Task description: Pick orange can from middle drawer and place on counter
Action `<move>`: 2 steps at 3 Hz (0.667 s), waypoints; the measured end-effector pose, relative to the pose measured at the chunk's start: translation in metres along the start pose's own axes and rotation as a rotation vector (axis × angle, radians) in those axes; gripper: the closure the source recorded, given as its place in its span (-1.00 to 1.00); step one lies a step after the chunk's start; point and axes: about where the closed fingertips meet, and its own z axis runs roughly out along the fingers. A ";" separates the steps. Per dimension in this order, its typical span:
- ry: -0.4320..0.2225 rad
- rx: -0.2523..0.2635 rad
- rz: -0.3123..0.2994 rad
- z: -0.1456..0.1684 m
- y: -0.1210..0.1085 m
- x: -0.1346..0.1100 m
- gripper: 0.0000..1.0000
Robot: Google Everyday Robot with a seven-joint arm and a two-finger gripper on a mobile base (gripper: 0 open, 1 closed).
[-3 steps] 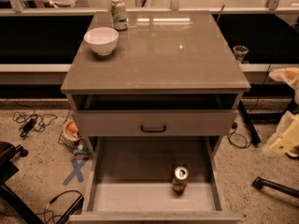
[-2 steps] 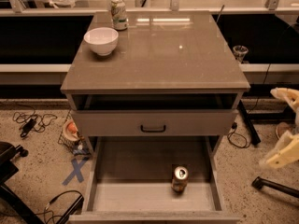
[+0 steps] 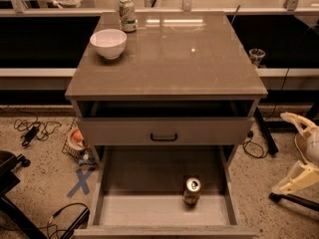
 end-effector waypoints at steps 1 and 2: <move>-0.001 -0.008 0.004 0.005 0.003 0.003 -1.00; -0.025 -0.035 0.038 0.026 0.012 0.014 -1.00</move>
Offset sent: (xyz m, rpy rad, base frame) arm 0.0018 0.0130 -0.0595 0.0895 0.0755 -0.0002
